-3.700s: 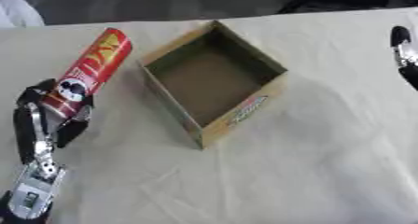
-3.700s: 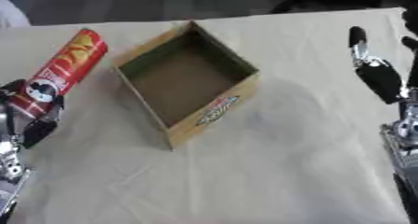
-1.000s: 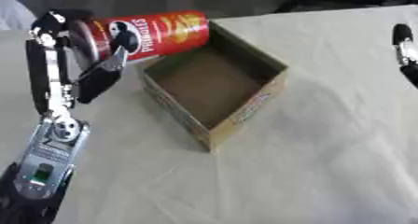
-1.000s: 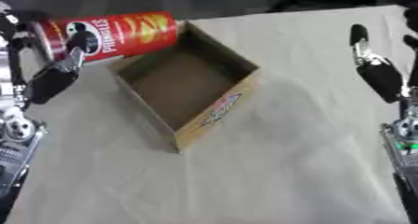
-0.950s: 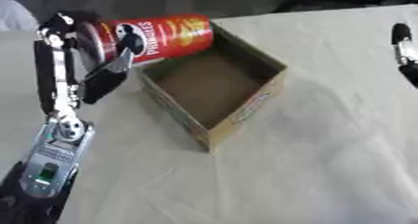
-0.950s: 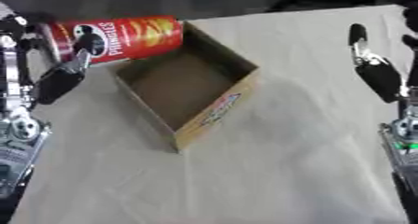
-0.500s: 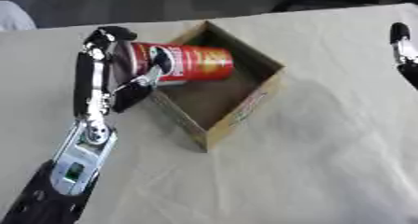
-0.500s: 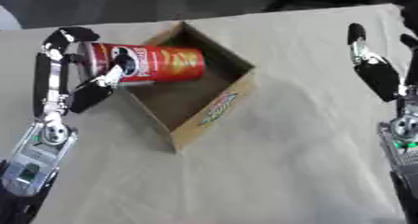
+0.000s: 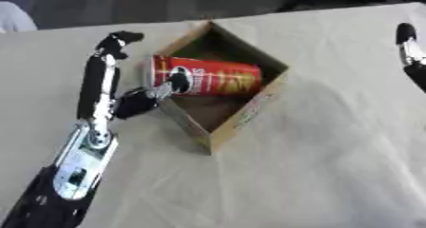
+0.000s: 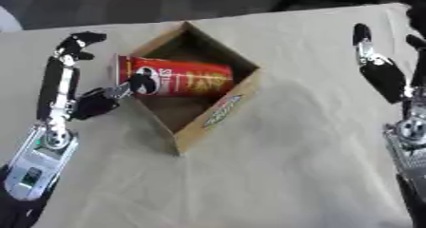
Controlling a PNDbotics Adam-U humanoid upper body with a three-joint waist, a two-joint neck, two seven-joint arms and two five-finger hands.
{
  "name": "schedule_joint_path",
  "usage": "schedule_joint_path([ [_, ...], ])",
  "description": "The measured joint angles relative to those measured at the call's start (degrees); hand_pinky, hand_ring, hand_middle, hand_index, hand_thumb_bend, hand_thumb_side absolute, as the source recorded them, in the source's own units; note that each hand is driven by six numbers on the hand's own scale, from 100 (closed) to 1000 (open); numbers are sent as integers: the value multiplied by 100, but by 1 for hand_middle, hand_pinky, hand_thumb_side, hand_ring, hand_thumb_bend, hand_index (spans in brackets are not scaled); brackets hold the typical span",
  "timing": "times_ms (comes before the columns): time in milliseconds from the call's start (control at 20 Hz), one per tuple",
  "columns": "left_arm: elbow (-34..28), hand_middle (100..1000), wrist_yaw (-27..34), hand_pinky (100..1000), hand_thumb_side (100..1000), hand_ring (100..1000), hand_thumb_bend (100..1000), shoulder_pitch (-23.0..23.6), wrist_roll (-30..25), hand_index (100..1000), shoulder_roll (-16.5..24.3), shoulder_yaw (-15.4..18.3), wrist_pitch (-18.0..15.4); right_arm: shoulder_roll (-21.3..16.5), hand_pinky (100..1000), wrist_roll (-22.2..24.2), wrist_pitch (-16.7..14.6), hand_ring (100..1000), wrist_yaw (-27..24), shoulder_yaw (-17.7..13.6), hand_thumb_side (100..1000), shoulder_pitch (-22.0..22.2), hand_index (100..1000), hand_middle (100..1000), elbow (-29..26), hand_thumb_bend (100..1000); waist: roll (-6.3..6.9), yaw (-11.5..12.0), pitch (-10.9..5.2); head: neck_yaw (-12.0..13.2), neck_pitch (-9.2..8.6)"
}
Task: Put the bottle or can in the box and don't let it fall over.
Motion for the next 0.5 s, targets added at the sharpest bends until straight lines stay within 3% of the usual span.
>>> schedule_joint_path([
  [150,-60,749,58,721,604,909,741,37,43,798,8,39,36,0,864,0,0,896,0,0,423,2,869,805,0,453,-2,7,0,-9,0],
  [500,-200,734,173,700,593,889,661,104,233,780,54,148,58,0,864,3,3,896,0,1,422,5,869,805,0,453,-15,33,-1,-15,0],
])
